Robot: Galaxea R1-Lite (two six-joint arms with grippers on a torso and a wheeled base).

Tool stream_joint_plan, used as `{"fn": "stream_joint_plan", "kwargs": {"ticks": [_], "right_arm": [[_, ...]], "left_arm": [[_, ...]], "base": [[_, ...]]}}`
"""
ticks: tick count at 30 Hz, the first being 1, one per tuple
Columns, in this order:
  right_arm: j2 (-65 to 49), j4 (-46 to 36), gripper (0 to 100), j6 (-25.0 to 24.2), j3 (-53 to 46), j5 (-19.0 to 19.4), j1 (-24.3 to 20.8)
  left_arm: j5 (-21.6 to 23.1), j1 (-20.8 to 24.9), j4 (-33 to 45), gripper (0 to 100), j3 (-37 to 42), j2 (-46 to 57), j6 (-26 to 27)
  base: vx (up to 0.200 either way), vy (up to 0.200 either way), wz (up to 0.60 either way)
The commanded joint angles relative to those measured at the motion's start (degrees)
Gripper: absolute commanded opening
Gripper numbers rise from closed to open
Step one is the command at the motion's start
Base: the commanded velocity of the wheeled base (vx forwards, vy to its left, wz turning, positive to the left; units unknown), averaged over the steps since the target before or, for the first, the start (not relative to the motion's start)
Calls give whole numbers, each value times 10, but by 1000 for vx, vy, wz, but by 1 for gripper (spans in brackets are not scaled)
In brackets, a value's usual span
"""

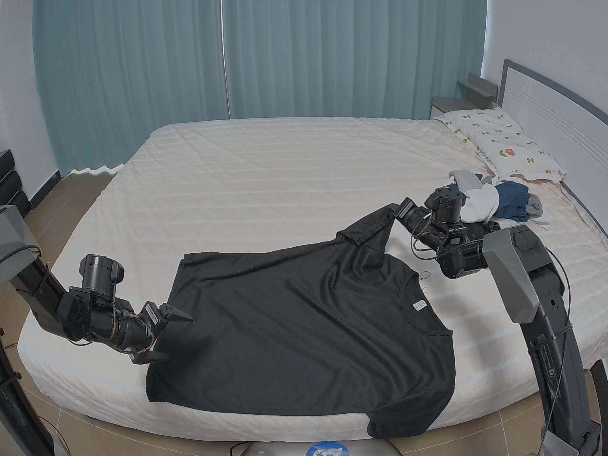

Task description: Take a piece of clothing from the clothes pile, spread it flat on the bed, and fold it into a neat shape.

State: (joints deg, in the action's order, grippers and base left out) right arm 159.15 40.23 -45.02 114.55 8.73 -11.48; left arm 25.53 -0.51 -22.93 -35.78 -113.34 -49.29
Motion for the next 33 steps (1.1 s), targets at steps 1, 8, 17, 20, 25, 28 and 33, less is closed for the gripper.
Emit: {"fn": "stream_joint_plan", "kwargs": {"ticks": [1, 8, 17, 20, 25, 28, 33], "right_arm": [[-7, 1, 100, 1, 0, 16, -16], [27, -9, 100, 16, 0, 22, -10], [24, -98, 100, 61, 0, 14, 28], [20, -102, 100, 63, -5, 18, 37], [22, -96, 100, 96, -50, 22, 38], [25, -94, 100, 106, -63, 22, 34], [29, -90, 100, 123, -77, 23, 29]], "left_arm": [[0, 0, 0, 100, 0, 0, 0], [0, 0, 0, 100, 0, 0, -1], [0, 0, 0, 100, 1, 0, 0], [0, 0, 0, 100, 1, 0, -1], [0, 0, -1, 100, 6, 0, 2], [0, 1, -1, 100, 6, 0, 2], [0, 1, -1, 100, 6, 0, 2]], "base": [[0, 0, 0], [0, 0, 0], [0, 0, 0], [0, 0, 0], [0, 0, 0], [0, 0, 0], [0, 0, 0]]}}
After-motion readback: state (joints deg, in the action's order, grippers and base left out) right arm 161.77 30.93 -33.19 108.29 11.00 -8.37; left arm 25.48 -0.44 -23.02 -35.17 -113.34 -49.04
